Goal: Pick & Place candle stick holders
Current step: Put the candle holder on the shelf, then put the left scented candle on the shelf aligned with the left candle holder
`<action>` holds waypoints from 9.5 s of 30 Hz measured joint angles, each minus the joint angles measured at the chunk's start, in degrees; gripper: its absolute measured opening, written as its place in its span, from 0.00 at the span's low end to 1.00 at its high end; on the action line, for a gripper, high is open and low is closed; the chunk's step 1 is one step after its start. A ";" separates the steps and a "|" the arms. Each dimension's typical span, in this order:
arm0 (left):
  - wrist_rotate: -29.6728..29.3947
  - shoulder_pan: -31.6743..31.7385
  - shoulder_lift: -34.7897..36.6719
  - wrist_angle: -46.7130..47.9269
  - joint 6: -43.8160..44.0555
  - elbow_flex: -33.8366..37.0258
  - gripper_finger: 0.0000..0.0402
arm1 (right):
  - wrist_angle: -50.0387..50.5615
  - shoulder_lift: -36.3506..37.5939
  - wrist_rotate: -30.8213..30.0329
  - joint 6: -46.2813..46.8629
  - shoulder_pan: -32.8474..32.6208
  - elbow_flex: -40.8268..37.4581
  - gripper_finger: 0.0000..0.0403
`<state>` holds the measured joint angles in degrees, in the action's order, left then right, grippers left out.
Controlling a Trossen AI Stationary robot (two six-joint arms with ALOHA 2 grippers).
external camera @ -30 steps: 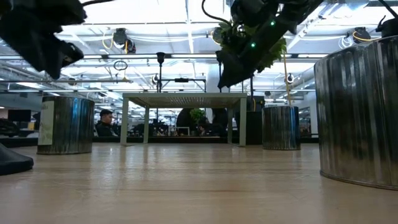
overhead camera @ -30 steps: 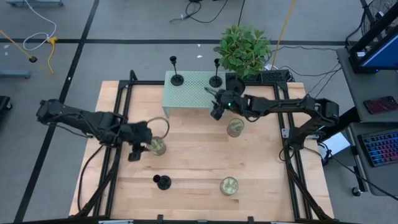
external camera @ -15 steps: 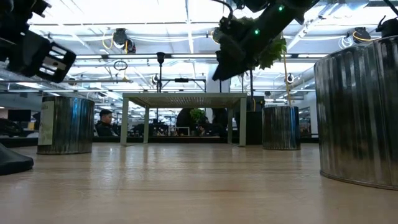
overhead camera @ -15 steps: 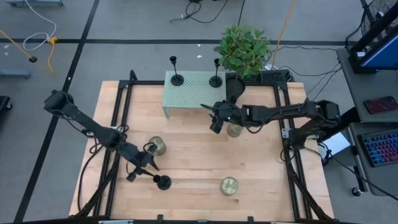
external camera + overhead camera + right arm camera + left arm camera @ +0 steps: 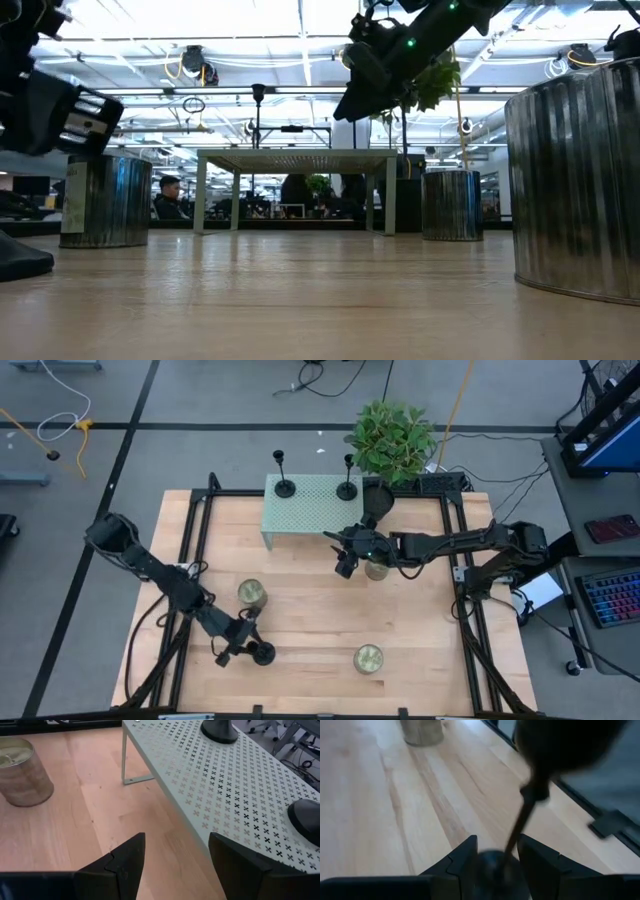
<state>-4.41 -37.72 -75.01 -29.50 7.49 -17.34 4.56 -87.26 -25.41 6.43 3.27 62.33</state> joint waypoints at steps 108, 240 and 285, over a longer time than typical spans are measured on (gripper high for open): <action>-4.32 67.65 -16.96 7.08 -6.89 -41.58 0.03 | -3.50 16.61 -7.34 4.88 0.00 -20.95 0.53; -0.20 24.18 6.41 79.39 28.23 -40.99 0.39 | -3.48 16.52 6.08 4.90 -4.13 -20.99 0.61; -7.81 15.24 -6.46 83.49 37.40 -36.70 0.16 | -9.73 16.50 6.07 -5.81 -4.09 -20.99 0.60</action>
<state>-12.23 -22.48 -81.47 54.00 44.89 -54.04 -5.17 -70.76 -19.35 0.62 -0.82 41.34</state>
